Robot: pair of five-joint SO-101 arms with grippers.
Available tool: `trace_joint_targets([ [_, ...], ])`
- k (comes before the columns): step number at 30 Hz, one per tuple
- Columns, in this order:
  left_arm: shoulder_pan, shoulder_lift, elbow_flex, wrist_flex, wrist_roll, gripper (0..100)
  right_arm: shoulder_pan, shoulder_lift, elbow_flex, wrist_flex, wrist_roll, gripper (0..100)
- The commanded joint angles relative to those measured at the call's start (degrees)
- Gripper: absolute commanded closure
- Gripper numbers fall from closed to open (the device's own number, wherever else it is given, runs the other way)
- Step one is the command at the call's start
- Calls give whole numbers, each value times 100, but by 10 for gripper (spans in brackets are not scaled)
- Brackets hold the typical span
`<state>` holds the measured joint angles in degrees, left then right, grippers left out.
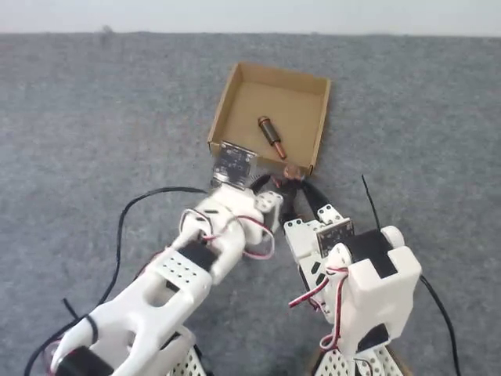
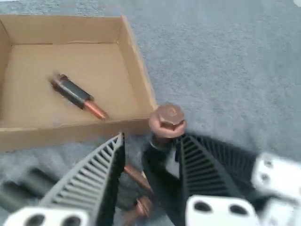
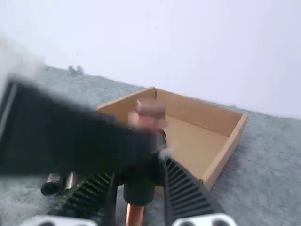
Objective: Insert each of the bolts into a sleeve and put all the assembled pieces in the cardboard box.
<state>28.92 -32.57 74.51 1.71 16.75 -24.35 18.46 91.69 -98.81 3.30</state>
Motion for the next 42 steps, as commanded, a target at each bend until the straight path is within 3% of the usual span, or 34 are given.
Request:
trace_joint_targets([
  [1,229,-193,22,-9,44,830,84,-189,-97,-110,70,993],
  [14,220,-325,31,-9,44,830,84,-189,-97,-110,79,993],
  [27,149,-3042,1244,26,53,833,92,-189,-97,-110,79,993],
  [34,-844,-3666,1341,62,53,834,101,-189,-97,-110,79,993],
  [42,-2277,-4281,1341,1468,53,834,101,-189,-97,-110,79,993],
])
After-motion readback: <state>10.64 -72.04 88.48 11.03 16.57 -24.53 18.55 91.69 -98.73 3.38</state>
